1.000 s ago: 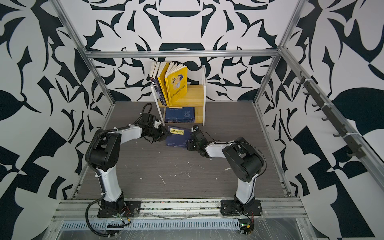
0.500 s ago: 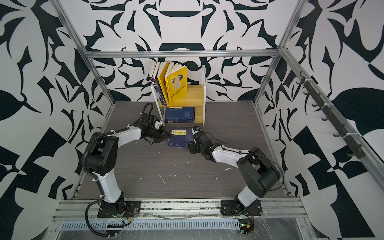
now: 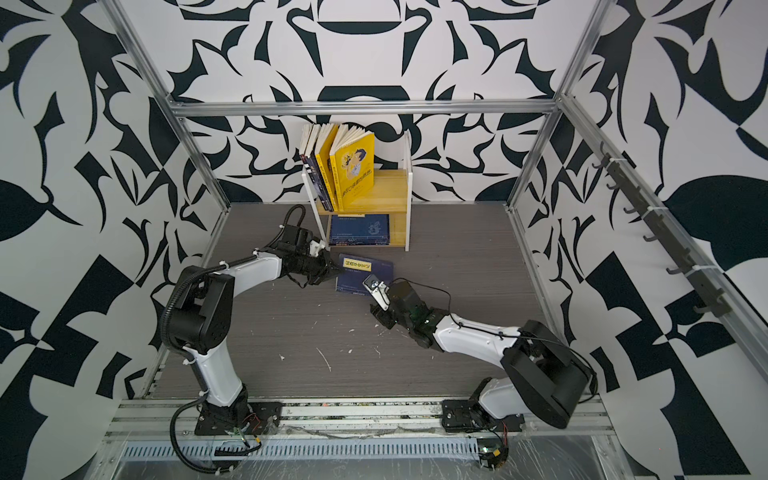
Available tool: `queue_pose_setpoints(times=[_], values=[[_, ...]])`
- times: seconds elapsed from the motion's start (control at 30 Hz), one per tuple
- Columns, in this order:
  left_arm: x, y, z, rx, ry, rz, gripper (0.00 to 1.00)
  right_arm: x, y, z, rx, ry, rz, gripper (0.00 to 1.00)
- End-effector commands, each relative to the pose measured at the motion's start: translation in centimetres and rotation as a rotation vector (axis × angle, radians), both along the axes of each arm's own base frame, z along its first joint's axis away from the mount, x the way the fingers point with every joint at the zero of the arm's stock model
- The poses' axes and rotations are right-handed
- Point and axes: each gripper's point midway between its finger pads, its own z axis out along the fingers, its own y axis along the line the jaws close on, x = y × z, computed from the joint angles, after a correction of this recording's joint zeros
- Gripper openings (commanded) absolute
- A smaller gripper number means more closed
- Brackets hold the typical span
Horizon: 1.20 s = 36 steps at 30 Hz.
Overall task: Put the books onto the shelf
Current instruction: 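Grasp the raised blue book with the right gripper while left gripper releases and withdraws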
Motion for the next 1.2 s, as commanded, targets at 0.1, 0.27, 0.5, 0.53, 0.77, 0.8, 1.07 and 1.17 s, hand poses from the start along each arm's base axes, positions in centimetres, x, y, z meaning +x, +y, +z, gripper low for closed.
queue_pose_setpoints(times=[0.1, 0.27, 0.5, 0.53, 0.77, 0.8, 1.07, 1.17], values=[[-0.8, -0.3, 1.6, -0.035, 0.007, -0.011, 0.00, 2.4, 2.6, 0.4, -0.046, -0.176, 0.044, 0.64], [-0.8, -0.3, 1.4, -0.035, 0.015, -0.010, 0.00, 4.3, 3.2, -0.2, -0.070, -0.218, -0.003, 0.62], [-1.0, -0.2, 1.3, -0.036, 0.016, -0.012, 0.00, 6.2, 2.7, 0.2, -0.125, -0.315, -0.059, 0.31], [-1.1, -0.2, 1.3, -0.034, 0.015, -0.011, 0.00, 6.3, 2.7, 0.4, -0.134, -0.327, -0.058, 0.25], [-1.1, -0.1, 1.2, -0.029, 0.017, -0.008, 0.00, 6.1, 2.1, 1.1, -0.202, -0.376, -0.026, 0.00], [-1.1, 0.0, 1.4, -0.026, 0.014, -0.005, 0.01, 5.8, 1.9, 1.0, -0.214, -0.373, -0.015, 0.00], [-1.5, 1.0, 3.5, -0.009, -0.062, 0.012, 0.45, 4.1, 0.8, 2.6, -0.264, -0.382, 0.050, 0.00], [-1.3, 2.3, 4.7, 0.023, -0.131, 0.021, 0.59, 3.7, 0.6, 3.6, -0.295, -0.387, 0.083, 0.00]])
